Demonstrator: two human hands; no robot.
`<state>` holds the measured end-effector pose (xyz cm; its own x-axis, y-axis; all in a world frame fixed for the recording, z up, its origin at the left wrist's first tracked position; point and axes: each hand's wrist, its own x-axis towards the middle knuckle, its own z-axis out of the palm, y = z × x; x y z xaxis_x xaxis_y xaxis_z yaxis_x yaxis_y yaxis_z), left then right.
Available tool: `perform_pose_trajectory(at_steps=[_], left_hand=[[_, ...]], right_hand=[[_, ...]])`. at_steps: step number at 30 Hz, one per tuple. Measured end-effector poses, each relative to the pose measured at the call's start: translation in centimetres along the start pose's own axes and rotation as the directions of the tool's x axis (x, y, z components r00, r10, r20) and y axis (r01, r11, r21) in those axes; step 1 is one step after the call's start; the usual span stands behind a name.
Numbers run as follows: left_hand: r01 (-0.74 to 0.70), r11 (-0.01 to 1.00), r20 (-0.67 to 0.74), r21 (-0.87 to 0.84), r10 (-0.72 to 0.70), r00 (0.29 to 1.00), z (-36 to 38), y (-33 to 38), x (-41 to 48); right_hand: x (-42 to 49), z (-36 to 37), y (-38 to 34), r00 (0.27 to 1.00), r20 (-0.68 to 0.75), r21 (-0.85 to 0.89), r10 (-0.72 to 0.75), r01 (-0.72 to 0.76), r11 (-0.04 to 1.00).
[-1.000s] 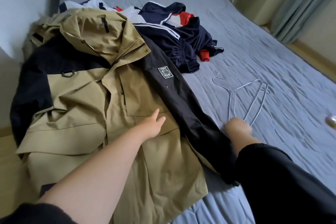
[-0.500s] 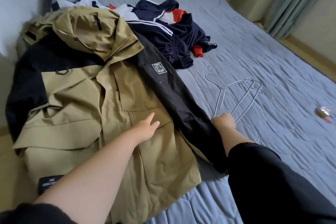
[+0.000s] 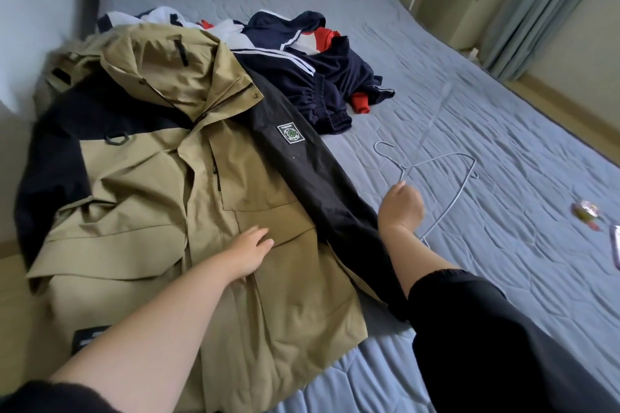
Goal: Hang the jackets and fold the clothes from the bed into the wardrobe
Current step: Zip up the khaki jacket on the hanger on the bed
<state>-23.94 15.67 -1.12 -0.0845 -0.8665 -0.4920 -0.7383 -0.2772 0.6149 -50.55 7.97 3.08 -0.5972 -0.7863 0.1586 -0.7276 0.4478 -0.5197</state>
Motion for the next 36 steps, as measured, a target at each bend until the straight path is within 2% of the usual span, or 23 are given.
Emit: perform_pose_trajectory(at_steps=[3,6,8,9,10,11,13,14,15,17,20,23,25,27,30,32,34,36], left_hand=[[-0.003,1.0,-0.031,0.006,0.003,1.0,-0.8,-1.3,-0.7],[-0.017,0.981,-0.055,-0.195,0.006,0.998,-2.1,-2.4,-1.9],[-0.019,0.92,-0.097,-0.392,-0.021,0.995,-3.2,-3.7,-3.2],[-0.007,0.843,-0.12,-0.537,-0.068,0.99,-3.9,-4.6,-3.8],[0.001,0.707,-0.123,-0.708,-0.125,0.984,-4.9,-5.7,-4.7],[-0.013,0.516,-0.111,-0.856,-0.16,0.981,-5.8,-6.6,-5.3],[-0.098,0.123,-0.12,-0.988,-0.182,0.976,-8.3,-8.3,-6.2],[-0.157,-0.003,-0.154,-0.988,-0.18,0.972,-9.6,-8.9,-6.5],[-0.211,-0.092,-0.193,-0.973,-0.174,0.966,-10.8,-9.4,-6.6],[-0.264,-0.171,-0.234,-0.949,-0.177,0.956,-12.3,-10.1,-6.7],[-0.257,-0.165,-0.218,-0.952,-0.22,0.951,-12.8,-10.4,-6.7],[-0.295,-0.168,-0.24,-0.941,-0.286,0.928,-12.8,-9.8,-6.5],[-0.312,-0.157,-0.245,-0.937,-0.342,0.907,-12.9,-9.5,-6.0],[-0.322,-0.141,-0.258,-0.936,-0.345,0.902,-13.1,-9.4,-5.6],[-0.327,-0.134,-0.287,-0.936,-0.25,0.925,-13.4,-8.6,-5.3],[-0.342,-0.109,-0.317,-0.933,-0.193,0.928,-13.6,-8.1,-5.0],[-0.345,-0.014,-0.338,-0.939,-0.161,0.927,-14.1,-7.8,-4.5],[-0.332,0.145,-0.352,-0.932,-0.145,0.925,-15.0,-7.3,-3.7]], right_hand=[[-1.5,0.3,-3.6,0.987,0.053,0.086,-0.151,0.146,0.986],[-4.2,0.8,-7.2,0.976,0.037,0.363,-0.216,0.189,0.912],[-6.5,1.2,-9.4,0.967,0.106,0.523,-0.231,0.143,0.84],[-7.6,1.6,-10.3,0.948,0.19,0.571,-0.255,0.105,0.814],[-8.6,2.0,-11.1,0.914,0.287,0.603,-0.286,0.059,0.796],[-9.4,2.4,-11.8,0.871,0.38,0.617,-0.312,0.013,0.786],[-10.4,2.9,-12.4,0.751,0.558,0.615,-0.353,-0.089,0.784],[-10.7,3.1,-12.5,0.679,0.635,0.595,-0.368,-0.125,0.794],[-10.9,3.3,-12.4,0.617,0.686,0.568,-0.387,-0.121,0.814],[-11.1,3.9,-12.1,0.526,0.732,0.517,-0.434,-0.014,0.856],[-11.2,4.3,-11.9,0.423,0.758,0.449,-0.497,0.215,0.868],[-11.5,4.8,-12.0,0.409,0.747,0.358,-0.524,0.416,0.836],[-11.9,5.3,-12.2,0.46,0.716,0.312,-0.526,0.463,0.83],[-12.3,5.8,-12.8,0.514,0.691,0.316,-0.508,0.417,0.852],[-13.0,6.1,-14.4,0.564,0.687,0.332,-0.458,0.317,0.889],[-13.4,6.3,-15.4,0.669,0.585,0.347,-0.458,0.304,0.887],[-13.3,6.3,-16.0,0.803,0.389,0.384,-0.451,0.303,0.872],[-12.8,6.3,-17.0,0.866,0.252,0.41,-0.433,0.31,0.858]])
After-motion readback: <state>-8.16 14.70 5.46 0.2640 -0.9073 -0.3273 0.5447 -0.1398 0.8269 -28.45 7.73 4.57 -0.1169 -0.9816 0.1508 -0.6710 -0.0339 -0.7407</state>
